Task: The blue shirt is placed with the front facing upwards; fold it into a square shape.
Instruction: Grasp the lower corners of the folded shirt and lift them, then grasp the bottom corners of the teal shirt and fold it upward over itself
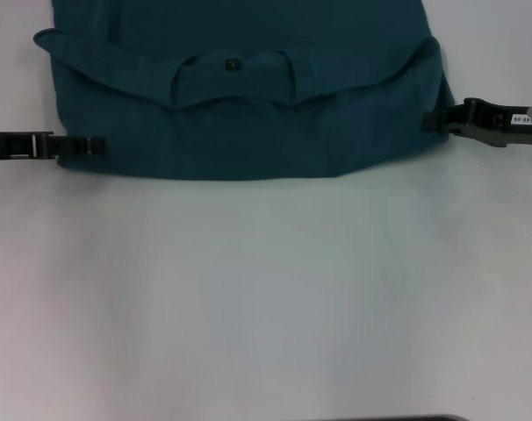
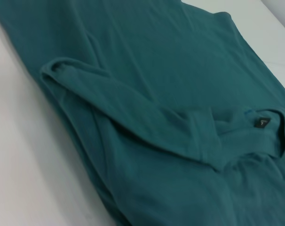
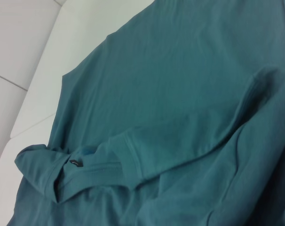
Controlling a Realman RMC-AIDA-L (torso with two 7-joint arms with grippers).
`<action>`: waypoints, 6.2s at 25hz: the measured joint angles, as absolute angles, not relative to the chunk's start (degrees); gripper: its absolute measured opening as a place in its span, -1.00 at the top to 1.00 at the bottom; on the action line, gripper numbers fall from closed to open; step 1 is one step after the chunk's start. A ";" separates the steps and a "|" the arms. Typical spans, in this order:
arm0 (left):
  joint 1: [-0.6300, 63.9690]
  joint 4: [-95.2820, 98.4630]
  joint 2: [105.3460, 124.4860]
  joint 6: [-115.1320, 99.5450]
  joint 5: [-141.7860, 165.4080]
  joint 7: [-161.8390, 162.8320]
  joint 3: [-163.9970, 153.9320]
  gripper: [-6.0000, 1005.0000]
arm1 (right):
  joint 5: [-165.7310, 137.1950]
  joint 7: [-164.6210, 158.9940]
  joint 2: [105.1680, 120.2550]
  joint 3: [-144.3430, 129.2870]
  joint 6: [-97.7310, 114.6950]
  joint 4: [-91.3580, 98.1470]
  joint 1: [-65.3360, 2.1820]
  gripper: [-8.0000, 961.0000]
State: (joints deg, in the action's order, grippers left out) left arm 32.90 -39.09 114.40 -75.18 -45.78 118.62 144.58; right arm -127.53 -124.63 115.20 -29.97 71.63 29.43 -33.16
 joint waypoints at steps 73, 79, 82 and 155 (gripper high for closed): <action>26.93 -45.36 111.44 -92.94 -44.60 116.12 142.34 0.99 | -124.36 -112.54 114.61 -26.54 86.94 29.62 -19.53 0.92; 24.47 -45.85 111.56 -98.47 -44.62 113.58 145.04 0.99 | -124.48 -107.45 115.11 -26.55 92.22 29.62 -15.67 0.92; 22.98 -46.07 111.53 -100.06 -44.64 113.03 145.40 0.99 | -124.43 -105.40 115.39 -26.45 94.06 29.63 -13.49 0.92; 11.92 -46.31 110.27 -114.29 -42.84 103.00 150.19 0.99 | -129.46 -98.56 116.59 -19.33 108.85 34.05 -1.79 0.92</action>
State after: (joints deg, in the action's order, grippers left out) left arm 11.92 -46.32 110.27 -114.29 -42.84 103.00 150.18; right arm -129.46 -98.56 116.59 -19.33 108.85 34.05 -1.79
